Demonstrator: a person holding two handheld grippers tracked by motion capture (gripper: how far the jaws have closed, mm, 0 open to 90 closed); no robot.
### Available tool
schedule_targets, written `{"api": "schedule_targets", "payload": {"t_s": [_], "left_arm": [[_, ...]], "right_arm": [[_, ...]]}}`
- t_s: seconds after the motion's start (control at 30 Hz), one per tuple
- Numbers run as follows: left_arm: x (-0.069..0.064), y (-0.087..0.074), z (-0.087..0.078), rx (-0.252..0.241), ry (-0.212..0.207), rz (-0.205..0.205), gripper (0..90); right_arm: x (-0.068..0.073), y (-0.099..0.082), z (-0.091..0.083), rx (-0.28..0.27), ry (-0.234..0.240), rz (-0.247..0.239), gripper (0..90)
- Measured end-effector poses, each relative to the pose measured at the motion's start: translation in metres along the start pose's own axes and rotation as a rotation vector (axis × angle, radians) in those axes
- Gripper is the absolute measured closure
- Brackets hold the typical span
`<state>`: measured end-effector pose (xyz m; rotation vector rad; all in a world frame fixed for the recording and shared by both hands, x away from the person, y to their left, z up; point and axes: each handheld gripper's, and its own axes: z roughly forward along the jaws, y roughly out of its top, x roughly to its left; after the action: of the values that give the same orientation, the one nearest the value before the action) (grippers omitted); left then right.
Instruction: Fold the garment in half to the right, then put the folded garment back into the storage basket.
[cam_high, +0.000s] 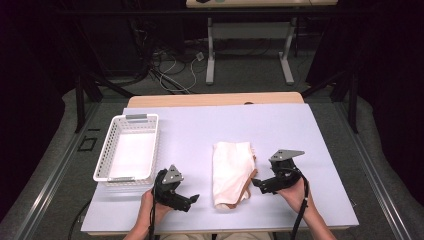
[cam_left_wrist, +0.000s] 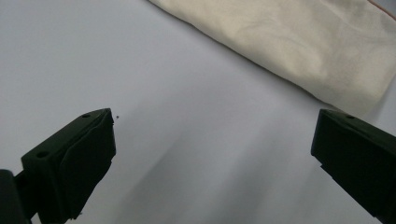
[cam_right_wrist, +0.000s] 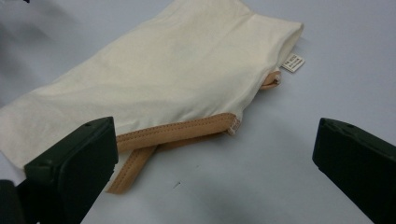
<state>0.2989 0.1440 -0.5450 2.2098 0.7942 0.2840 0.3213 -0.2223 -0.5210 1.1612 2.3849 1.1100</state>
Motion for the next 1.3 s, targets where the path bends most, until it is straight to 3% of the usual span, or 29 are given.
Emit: {"api": "schedule_targets", "payload": {"t_s": [0.47, 0.67, 1.0, 1.3], "left_arm": [[-0.004, 0.000, 0.003, -0.001, -0.008, -0.003, 0.0], [-0.013, 0.000, 0.008, -0.008, -0.034, 0.017, 0.0], [-0.031, 0.005, 0.020, -0.007, -0.085, 0.048, 0.0], [-0.042, 0.007, 0.028, 0.012, -0.106, 0.062, 0.0]], "right_arm": [[-0.004, -0.004, -0.004, -0.009, -0.006, -0.004, 0.0], [-0.004, -0.002, 0.000, -0.009, 0.016, 0.005, 0.0], [-0.010, 0.008, 0.009, -0.022, 0.002, -0.012, 0.3], [-0.021, 0.019, 0.018, -0.024, -0.019, 0.011, 8.0]]}}
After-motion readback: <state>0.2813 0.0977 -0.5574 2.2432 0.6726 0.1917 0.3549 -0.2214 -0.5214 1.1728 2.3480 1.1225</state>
